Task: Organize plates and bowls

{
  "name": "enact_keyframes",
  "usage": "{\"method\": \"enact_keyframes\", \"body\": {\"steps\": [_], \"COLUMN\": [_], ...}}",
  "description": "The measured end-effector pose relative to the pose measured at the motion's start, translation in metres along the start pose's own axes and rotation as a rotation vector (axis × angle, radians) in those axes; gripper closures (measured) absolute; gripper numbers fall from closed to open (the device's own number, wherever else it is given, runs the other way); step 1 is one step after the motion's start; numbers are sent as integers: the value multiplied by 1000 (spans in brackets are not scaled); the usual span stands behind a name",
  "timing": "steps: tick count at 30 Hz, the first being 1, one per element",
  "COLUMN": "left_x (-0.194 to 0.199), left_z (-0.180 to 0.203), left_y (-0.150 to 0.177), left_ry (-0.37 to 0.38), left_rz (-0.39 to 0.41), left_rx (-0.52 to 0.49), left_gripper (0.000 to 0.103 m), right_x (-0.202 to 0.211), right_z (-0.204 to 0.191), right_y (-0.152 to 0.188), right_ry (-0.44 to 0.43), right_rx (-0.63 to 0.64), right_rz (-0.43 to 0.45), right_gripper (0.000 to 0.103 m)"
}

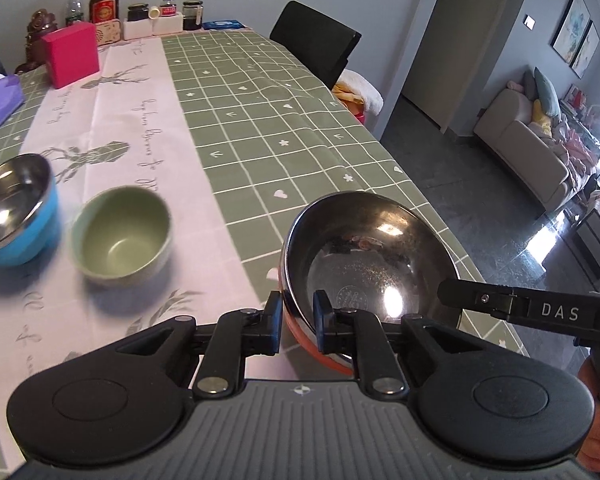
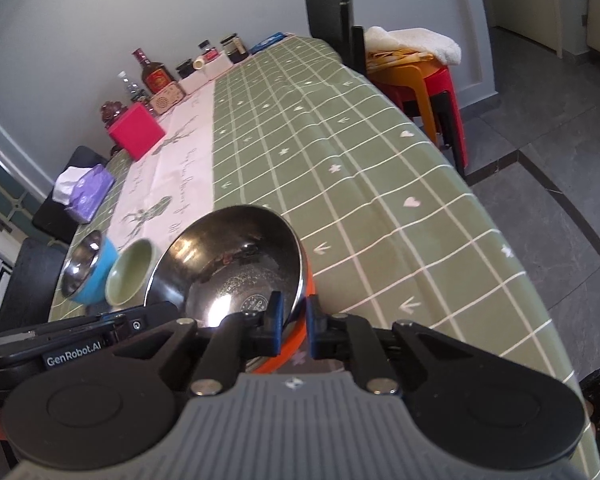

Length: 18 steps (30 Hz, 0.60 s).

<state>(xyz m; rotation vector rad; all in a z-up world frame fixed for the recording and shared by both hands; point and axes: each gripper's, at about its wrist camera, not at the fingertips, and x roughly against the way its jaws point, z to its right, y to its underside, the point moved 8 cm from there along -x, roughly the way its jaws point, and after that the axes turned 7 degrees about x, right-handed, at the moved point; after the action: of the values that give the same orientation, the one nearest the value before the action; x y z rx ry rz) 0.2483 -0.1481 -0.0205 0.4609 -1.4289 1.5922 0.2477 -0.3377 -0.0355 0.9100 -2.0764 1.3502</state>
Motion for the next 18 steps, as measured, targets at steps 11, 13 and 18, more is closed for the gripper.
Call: {"method": "enact_keyframes", "body": {"steps": [11, 13, 18], "left_x": [67, 76, 92], "left_z": [-46, -54, -73], "left_y": [47, 60, 93], "left_ry": [-48, -44, -54], "left_rz": [18, 18, -18], "left_rx": [44, 54, 87], "left_gripper": [86, 86, 86], "right_x": [24, 25, 27], "right_z": [-68, -78, -97], "right_y": [56, 69, 101], "right_ry": [-117, -130, -155], "right_rx": [56, 73, 112], "right_rz": [-22, -40, -108], "right_gripper": [94, 94, 94]}}
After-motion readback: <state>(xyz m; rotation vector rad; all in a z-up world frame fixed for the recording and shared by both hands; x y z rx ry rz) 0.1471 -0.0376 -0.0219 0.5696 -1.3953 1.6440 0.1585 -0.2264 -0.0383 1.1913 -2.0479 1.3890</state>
